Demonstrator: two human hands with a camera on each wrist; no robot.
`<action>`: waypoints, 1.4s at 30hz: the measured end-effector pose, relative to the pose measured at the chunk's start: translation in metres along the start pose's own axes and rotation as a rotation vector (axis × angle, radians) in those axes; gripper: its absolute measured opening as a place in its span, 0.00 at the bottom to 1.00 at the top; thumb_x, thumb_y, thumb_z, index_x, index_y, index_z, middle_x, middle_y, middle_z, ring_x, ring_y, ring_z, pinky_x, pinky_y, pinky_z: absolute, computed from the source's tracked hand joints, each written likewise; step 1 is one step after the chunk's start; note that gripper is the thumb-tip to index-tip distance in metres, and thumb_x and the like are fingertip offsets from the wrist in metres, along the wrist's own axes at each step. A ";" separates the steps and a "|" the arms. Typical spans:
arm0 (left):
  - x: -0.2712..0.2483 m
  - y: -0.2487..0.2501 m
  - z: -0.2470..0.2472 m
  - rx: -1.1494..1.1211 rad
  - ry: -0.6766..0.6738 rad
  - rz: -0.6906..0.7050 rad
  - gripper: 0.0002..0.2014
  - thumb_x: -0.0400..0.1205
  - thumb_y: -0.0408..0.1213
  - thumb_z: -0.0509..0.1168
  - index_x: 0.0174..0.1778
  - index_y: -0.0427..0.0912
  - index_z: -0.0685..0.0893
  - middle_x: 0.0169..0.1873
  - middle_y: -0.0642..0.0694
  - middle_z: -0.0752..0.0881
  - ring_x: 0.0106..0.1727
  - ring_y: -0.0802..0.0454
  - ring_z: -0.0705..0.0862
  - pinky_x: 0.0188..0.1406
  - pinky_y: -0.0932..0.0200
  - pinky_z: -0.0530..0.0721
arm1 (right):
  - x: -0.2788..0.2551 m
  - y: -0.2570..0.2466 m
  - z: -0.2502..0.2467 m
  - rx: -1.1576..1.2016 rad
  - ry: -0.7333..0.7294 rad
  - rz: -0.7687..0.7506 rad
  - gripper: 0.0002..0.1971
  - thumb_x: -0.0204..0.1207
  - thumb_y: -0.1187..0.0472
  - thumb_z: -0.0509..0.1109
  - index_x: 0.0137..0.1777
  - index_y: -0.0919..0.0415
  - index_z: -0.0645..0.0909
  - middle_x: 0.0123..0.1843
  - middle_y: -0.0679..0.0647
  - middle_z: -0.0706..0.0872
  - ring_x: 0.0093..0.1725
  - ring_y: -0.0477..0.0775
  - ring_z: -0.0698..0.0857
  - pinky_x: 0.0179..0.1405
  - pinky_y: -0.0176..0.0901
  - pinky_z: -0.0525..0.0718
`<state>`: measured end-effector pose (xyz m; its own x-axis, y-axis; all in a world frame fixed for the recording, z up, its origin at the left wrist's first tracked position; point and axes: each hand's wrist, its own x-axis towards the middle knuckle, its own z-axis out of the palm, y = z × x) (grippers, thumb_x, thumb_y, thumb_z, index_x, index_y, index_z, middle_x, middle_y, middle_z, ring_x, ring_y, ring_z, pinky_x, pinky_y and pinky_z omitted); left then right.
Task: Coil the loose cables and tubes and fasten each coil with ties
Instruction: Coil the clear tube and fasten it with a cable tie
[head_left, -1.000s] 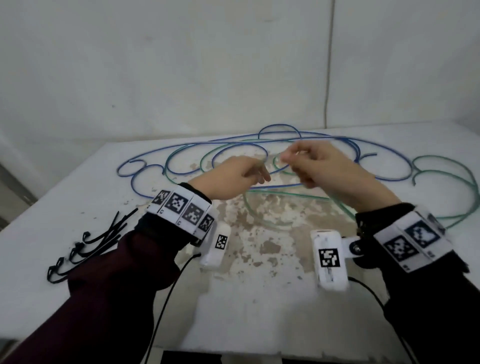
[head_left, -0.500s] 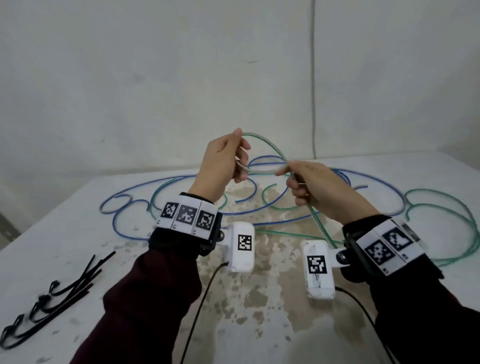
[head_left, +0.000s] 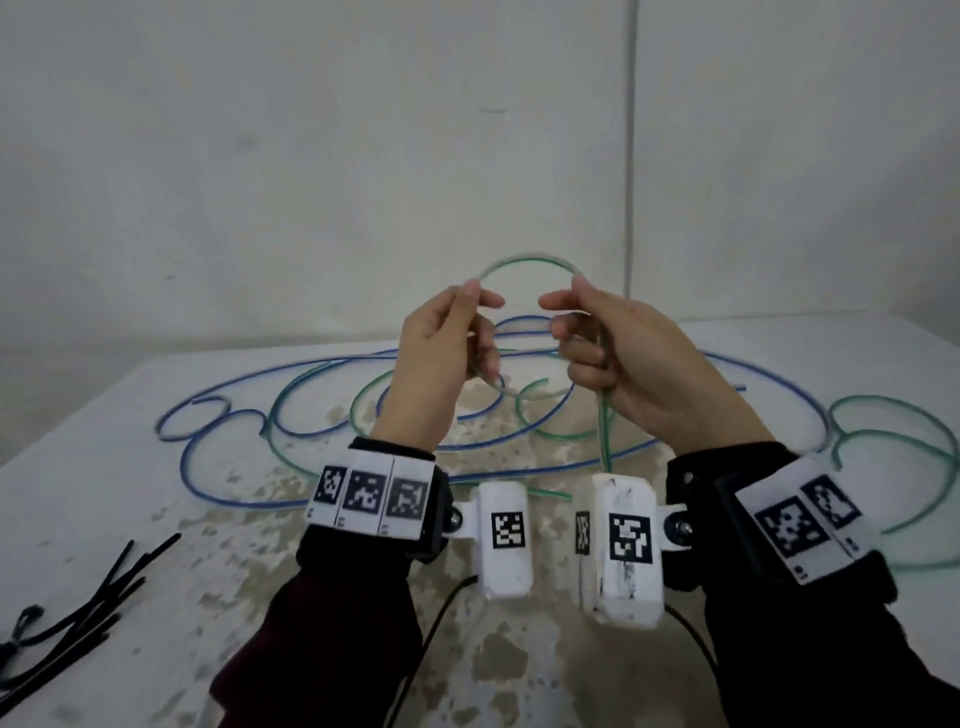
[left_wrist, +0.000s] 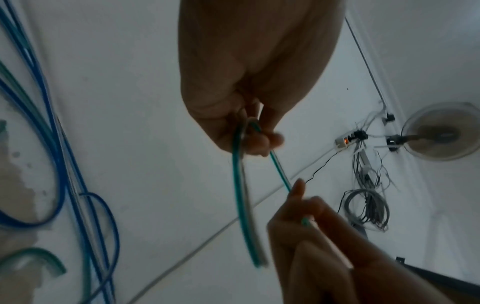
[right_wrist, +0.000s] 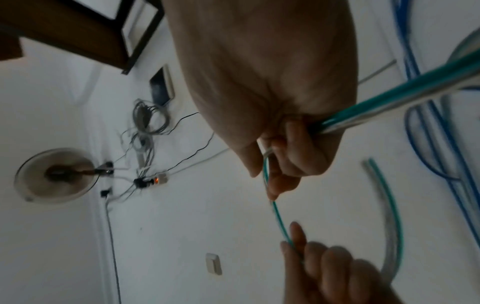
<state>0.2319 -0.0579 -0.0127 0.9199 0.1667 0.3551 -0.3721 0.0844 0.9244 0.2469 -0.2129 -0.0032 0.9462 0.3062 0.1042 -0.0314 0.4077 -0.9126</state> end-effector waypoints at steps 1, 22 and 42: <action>0.002 0.002 -0.001 -0.044 0.004 0.010 0.15 0.89 0.38 0.53 0.41 0.37 0.79 0.20 0.51 0.69 0.16 0.56 0.67 0.16 0.65 0.67 | -0.001 -0.001 -0.002 -0.108 0.004 -0.020 0.12 0.84 0.59 0.62 0.45 0.64 0.82 0.28 0.51 0.76 0.19 0.41 0.62 0.14 0.29 0.59; -0.005 0.025 -0.006 0.125 -0.115 0.104 0.16 0.89 0.38 0.54 0.37 0.42 0.81 0.33 0.48 0.78 0.32 0.55 0.75 0.32 0.61 0.75 | -0.013 -0.005 0.017 -0.162 0.012 -0.117 0.09 0.83 0.66 0.62 0.40 0.62 0.74 0.37 0.56 0.85 0.18 0.41 0.60 0.14 0.29 0.60; -0.009 0.030 -0.032 0.362 -0.329 -0.043 0.15 0.85 0.40 0.61 0.33 0.39 0.73 0.16 0.55 0.67 0.16 0.56 0.67 0.21 0.63 0.70 | -0.020 -0.011 0.025 -0.442 -0.073 0.029 0.27 0.74 0.32 0.56 0.46 0.57 0.79 0.39 0.55 0.86 0.18 0.45 0.57 0.15 0.32 0.57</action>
<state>0.2084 -0.0254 0.0077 0.9458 -0.1532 0.2865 -0.3191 -0.2721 0.9078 0.2203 -0.2019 0.0149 0.9214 0.3781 0.0894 0.0979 -0.0034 -0.9952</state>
